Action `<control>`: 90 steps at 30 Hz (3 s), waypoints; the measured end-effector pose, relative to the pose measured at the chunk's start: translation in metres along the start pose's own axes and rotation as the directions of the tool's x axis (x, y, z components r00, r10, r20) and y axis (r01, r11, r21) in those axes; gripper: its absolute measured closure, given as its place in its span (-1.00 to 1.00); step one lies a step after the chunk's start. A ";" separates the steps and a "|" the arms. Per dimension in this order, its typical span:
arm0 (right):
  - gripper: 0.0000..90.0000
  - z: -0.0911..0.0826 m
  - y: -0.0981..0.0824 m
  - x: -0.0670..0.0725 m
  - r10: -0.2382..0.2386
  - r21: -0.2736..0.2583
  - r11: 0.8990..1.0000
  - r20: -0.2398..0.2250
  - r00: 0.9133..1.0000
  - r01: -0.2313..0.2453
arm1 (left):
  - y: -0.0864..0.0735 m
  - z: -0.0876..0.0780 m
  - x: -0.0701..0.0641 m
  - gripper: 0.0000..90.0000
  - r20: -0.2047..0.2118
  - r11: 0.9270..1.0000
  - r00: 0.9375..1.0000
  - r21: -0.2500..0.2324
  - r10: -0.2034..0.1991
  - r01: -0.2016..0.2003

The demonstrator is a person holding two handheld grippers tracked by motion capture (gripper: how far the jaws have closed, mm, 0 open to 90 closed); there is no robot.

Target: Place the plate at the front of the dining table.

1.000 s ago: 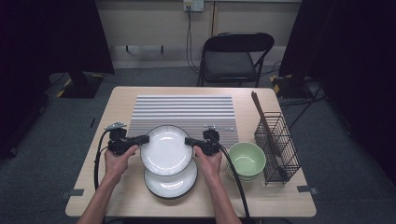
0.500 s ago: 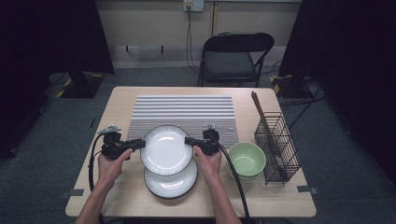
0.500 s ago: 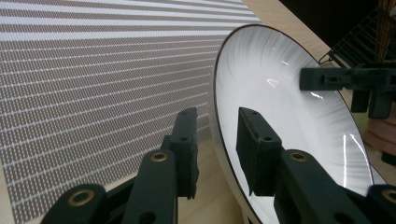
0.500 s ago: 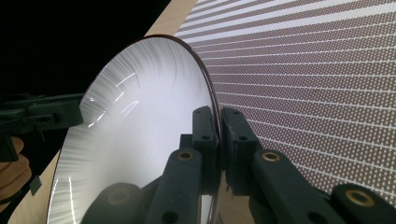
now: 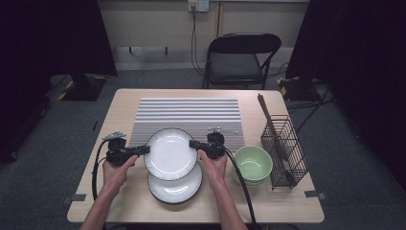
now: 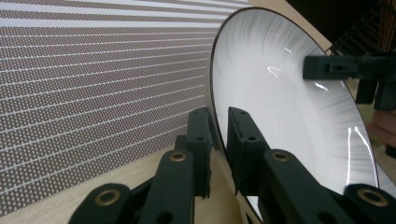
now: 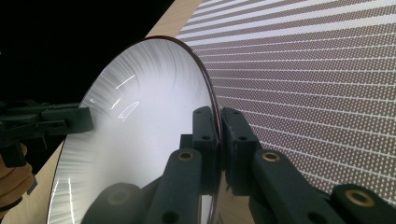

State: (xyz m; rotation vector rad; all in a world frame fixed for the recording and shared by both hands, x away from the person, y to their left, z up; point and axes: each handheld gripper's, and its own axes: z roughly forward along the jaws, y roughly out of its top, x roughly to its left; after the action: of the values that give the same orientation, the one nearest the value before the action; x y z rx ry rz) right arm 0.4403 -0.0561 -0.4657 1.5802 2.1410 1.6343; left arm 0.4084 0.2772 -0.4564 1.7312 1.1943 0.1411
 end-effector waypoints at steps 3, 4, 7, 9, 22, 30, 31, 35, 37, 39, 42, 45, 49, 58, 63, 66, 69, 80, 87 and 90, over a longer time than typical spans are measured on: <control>0.89 -0.001 0.001 0.001 -0.003 -0.001 1.000 0.001 1.000 0.003 | 0.003 0.002 -0.001 0.82 -0.017 1.000 1.000 -0.006 0.008 -0.008; 0.89 -0.002 0.002 0.002 -0.012 -0.006 1.000 0.004 1.000 0.012 | 0.003 0.003 -0.001 0.84 -0.010 1.000 1.000 -0.014 0.003 -0.003; 0.89 -0.003 0.004 0.003 -0.020 -0.008 1.000 0.007 1.000 0.020 | 0.005 0.003 -0.001 0.86 -0.016 1.000 1.000 -0.014 0.012 -0.012; 0.89 -0.003 0.005 0.004 -0.023 -0.009 1.000 0.009 1.000 0.023 | 0.007 0.004 -0.002 0.87 -0.030 1.000 0.999 -0.014 0.019 -0.019; 0.89 -0.001 0.012 0.011 -0.048 -0.025 0.999 0.007 0.999 0.048 | 0.016 0.001 0.003 0.92 -0.038 0.999 0.999 -0.046 0.009 -0.011; 0.89 0.000 0.026 0.016 -0.079 -0.028 0.996 0.011 0.997 0.079 | 0.022 -0.002 0.005 0.92 -0.037 0.997 0.999 -0.076 0.010 -0.013; 0.89 0.001 0.027 0.017 -0.082 -0.030 0.996 0.010 0.997 0.082 | 0.025 -0.002 0.005 0.92 -0.040 0.997 0.999 -0.074 0.019 -0.022; 0.89 0.000 0.033 0.018 -0.088 -0.038 0.995 0.004 0.996 0.088 | 0.032 -0.005 0.005 0.92 -0.042 0.996 0.999 -0.083 0.030 -0.034; 0.89 0.001 0.035 0.019 -0.095 -0.040 0.995 0.004 0.996 0.095 | 0.031 -0.004 0.006 0.92 -0.042 0.996 0.999 -0.086 0.026 -0.030; 0.89 0.002 0.038 0.019 -0.104 -0.033 0.994 0.010 0.995 0.104 | 0.031 -0.002 0.009 0.92 -0.035 0.996 0.999 -0.091 0.008 -0.011; 0.89 0.004 0.040 0.019 -0.108 -0.035 0.993 0.013 0.994 0.109 | 0.034 -0.002 0.010 0.92 -0.037 0.996 0.999 -0.093 0.006 -0.010; 0.89 0.005 0.042 0.019 -0.109 -0.032 0.993 0.023 0.994 0.110 | 0.037 -0.001 0.010 0.92 -0.044 0.996 0.999 -0.085 0.018 -0.021; 0.89 0.006 0.047 0.017 -0.105 -0.038 0.994 0.017 0.994 0.105 | 0.044 -0.001 0.009 0.92 -0.055 0.995 0.998 -0.091 0.030 -0.035; 0.89 0.011 0.060 0.016 -0.106 -0.043 0.993 0.016 0.994 0.106 | 0.058 0.001 0.013 0.92 -0.059 0.995 0.998 -0.090 0.028 -0.033; 0.89 0.013 0.068 0.017 -0.117 -0.045 0.992 0.013 0.993 0.117 | 0.067 0.000 0.014 0.93 -0.064 0.994 0.998 -0.100 0.027 -0.033; 0.89 0.015 0.076 0.017 -0.111 -0.055 0.992 0.016 0.994 0.112 | 0.076 0.002 0.016 0.93 -0.064 0.994 0.998 -0.104 0.027 -0.034; 0.89 0.016 0.079 0.015 -0.107 -0.059 0.992 0.016 0.994 0.108 | 0.081 0.004 0.017 0.93 -0.065 0.994 0.997 -0.101 0.032 -0.038; 0.89 0.031 0.093 0.005 -0.120 -0.035 0.992 0.053 0.991 0.122 | 0.084 0.026 0.037 0.93 -0.058 0.996 0.998 -0.089 -0.006 0.001; 0.89 0.042 0.093 -0.004 -0.112 -0.011 0.994 0.053 0.992 0.113 | 0.081 0.034 0.042 0.92 -0.065 0.997 0.997 -0.078 -0.030 0.025; 0.89 0.045 0.094 -0.006 -0.108 0.004 0.994 0.053 0.993 0.108 | 0.080 0.037 0.045 0.92 -0.067 0.997 0.997 -0.071 -0.040 0.036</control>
State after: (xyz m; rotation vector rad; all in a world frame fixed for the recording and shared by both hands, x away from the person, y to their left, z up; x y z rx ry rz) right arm 0.5322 -0.0336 -0.4205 1.4621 2.1604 1.5416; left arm 0.5039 0.2855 -0.4324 1.6530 1.2567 0.2183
